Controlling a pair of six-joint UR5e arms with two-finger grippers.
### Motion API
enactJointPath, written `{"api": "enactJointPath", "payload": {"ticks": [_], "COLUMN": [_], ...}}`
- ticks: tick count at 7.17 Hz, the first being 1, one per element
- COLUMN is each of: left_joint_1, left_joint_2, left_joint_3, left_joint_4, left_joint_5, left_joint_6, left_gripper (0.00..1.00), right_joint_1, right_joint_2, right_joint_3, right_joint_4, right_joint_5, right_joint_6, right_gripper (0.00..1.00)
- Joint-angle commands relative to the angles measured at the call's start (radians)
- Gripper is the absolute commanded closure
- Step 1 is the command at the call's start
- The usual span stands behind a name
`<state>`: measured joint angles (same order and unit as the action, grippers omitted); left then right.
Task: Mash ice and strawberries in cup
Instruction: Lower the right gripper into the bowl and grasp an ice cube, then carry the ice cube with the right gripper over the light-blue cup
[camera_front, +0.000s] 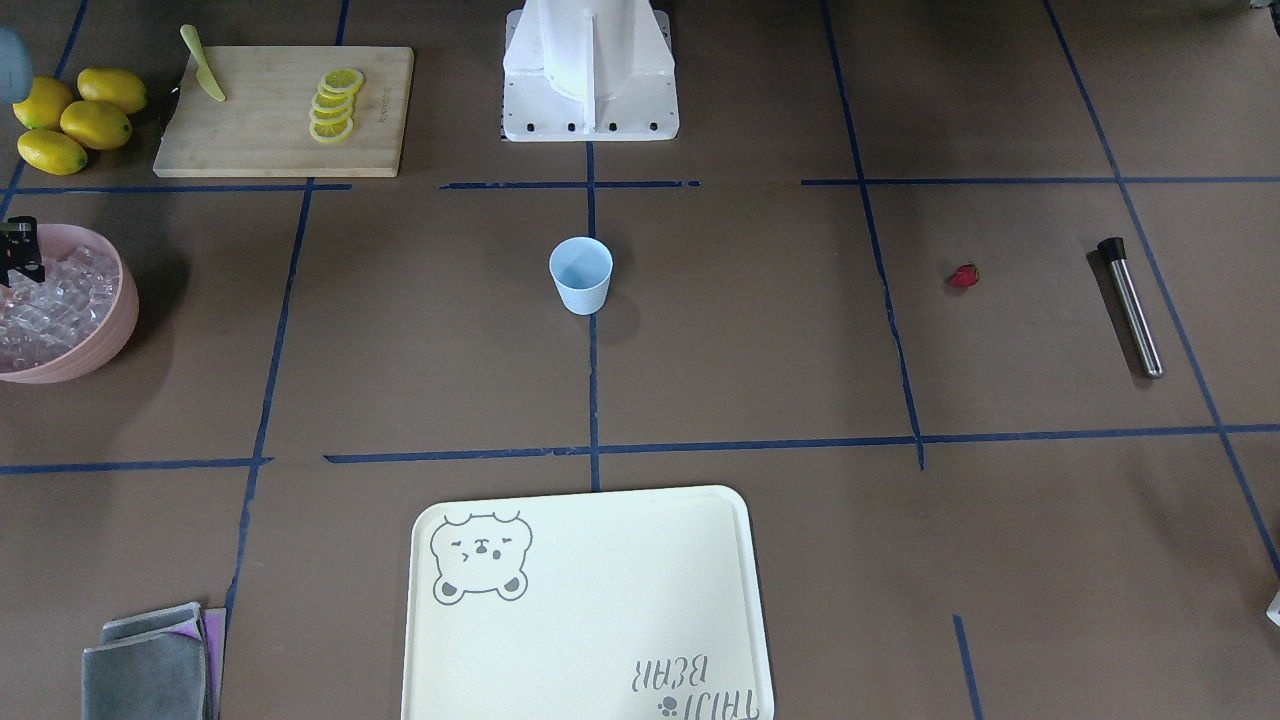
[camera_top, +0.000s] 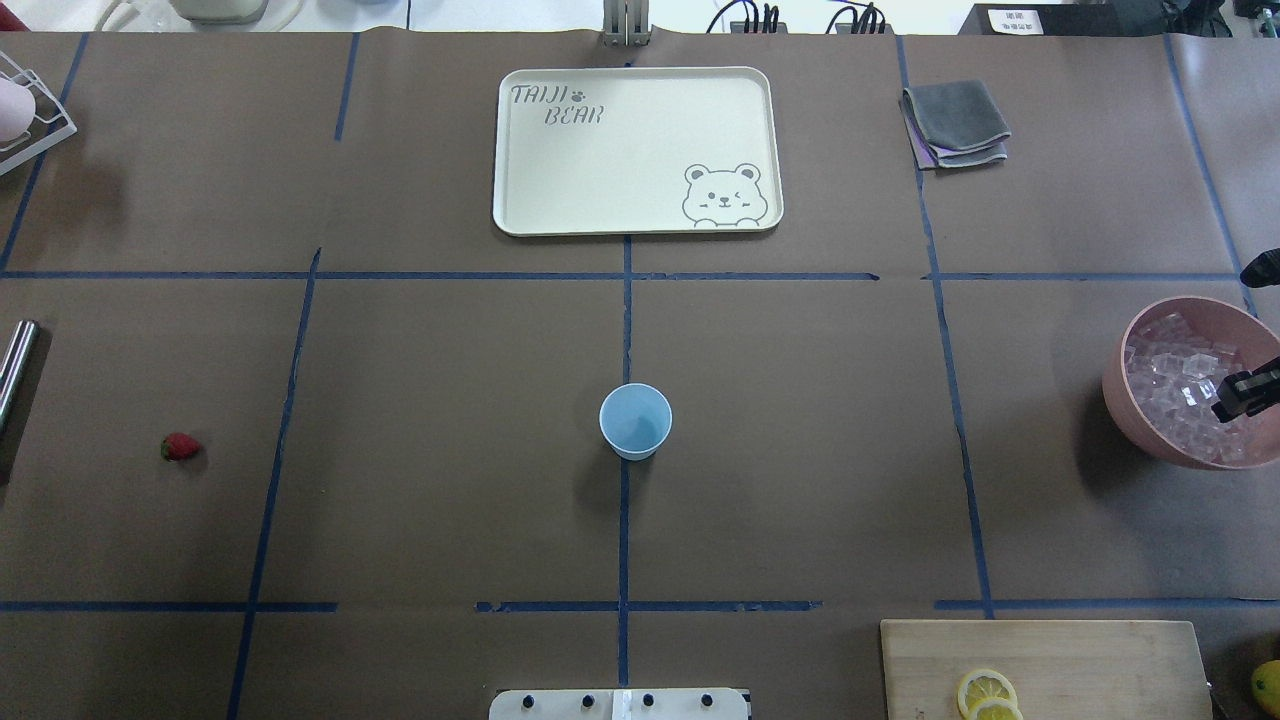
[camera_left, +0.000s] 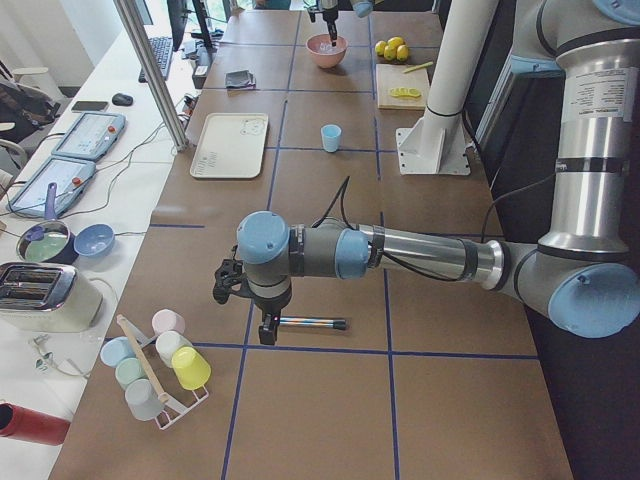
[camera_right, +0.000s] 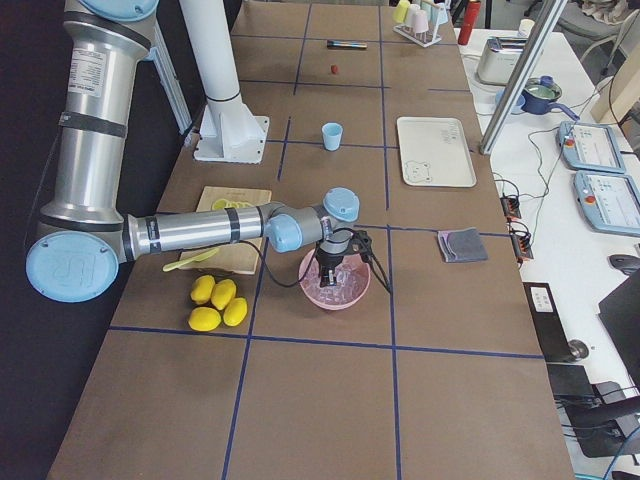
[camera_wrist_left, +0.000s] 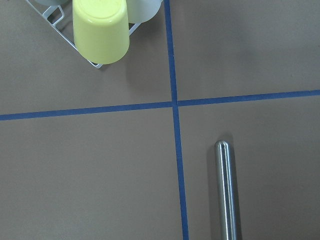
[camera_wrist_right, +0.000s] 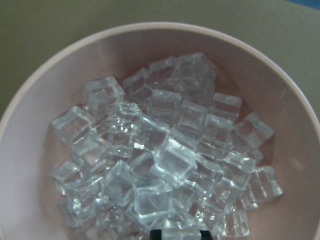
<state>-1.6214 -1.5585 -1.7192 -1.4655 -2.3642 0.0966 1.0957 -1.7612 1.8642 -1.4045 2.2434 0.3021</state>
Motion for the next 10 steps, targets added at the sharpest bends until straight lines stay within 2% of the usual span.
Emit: {"api": "enactJointPath", "payload": {"ticks": [1, 3, 4, 6, 7, 9, 10], "left_joint_1": [0.0, 0.0, 0.0, 0.0, 0.0, 0.0, 0.0], "left_joint_2": [0.0, 0.0, -0.002, -0.002, -0.002, -0.002, -0.003], "left_joint_3": [0.0, -0.002, -0.002, -0.002, 0.0, 0.0, 0.001], "left_joint_4": [0.001, 0.002, 0.002, 0.002, 0.002, 0.002, 0.002], "left_joint_5": [-0.001, -0.001, -0.001, -0.003, -0.001, -0.001, 0.0], "left_joint_6": [0.0, 0.0, 0.0, 0.0, 0.0, 0.0, 0.0], "left_gripper": [0.0, 0.0, 0.0, 0.0, 0.0, 0.0, 0.0], "right_joint_1": [0.042, 0.1, 0.113, 0.081, 0.029, -0.156, -0.26], "right_joint_2": [-0.046, -0.034, 0.03, 0.286, 0.407, 0.596, 0.691], "right_joint_3": [0.114, 0.254, 0.28, 0.274, 0.271, 0.259, 0.227], "right_joint_4": [-0.037, -0.189, -0.239, -0.456, -0.556, -0.577, -0.577], "right_joint_5": [0.008, 0.002, 0.007, 0.012, 0.009, -0.017, -0.083], "right_joint_6": [-0.006, -0.009, -0.006, 0.018, 0.075, 0.402, 0.557], "right_gripper": [1.0, 1.0, 1.0, 1.0, 0.99, 1.0, 1.0]}}
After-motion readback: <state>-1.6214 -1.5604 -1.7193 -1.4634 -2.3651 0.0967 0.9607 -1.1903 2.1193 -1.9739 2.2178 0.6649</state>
